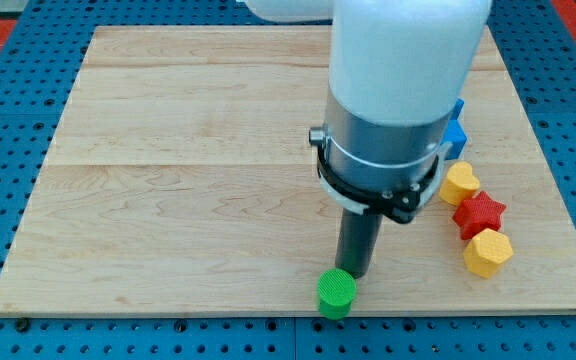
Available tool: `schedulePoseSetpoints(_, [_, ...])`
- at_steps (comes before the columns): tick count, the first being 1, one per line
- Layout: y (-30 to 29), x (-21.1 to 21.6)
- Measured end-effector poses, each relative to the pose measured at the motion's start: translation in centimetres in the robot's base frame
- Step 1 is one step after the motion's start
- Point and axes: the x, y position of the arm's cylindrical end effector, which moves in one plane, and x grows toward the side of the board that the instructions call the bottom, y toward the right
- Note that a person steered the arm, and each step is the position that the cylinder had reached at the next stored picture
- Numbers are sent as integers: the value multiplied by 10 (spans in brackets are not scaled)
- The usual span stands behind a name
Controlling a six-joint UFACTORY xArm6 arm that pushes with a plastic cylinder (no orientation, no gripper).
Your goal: Move the green circle towards left side
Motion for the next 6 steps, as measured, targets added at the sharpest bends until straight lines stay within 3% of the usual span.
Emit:
schedulePoseSetpoints(1, [87, 20])
schedulePoseSetpoints(2, [78, 36])
schedulePoseSetpoints(4, [-89, 36])
schedulePoseSetpoints(6, [-177, 23])
